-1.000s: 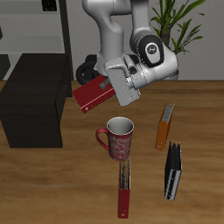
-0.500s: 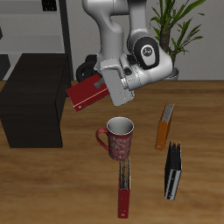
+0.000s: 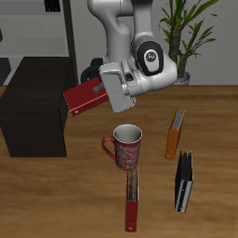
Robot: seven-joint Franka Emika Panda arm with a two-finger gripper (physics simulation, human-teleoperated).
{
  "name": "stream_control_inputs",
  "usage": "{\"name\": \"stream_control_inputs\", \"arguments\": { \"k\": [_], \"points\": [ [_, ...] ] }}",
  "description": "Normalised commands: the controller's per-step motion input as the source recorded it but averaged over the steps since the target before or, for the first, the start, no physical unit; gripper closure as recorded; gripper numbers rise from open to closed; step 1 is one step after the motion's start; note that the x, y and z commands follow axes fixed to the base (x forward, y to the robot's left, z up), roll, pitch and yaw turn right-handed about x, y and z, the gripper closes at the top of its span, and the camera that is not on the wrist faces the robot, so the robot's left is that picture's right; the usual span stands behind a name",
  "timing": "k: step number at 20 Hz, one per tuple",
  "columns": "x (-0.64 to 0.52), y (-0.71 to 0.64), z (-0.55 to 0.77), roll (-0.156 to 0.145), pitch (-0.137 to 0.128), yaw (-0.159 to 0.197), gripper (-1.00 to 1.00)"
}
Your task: Place the left red book in the top region of the shelf
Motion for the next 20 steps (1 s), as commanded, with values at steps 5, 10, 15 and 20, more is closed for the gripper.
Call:
{"name": "stream_control_inputs", "arguments": {
  "k": [5,10,15,20],
  "points": [
    [0.05,-0.18,0.13,-0.03,-0.008,-0.015,1.0],
    [0.05,-0.03,0.06,0.011,-0.01,-0.007,1.0],
    [0.15,0.0,-0.05,0.014,0.012,0.007,1.0],
    [0.12,0.06,-0.09,0.016,0.004,0.011,1.0]
  ]
}}
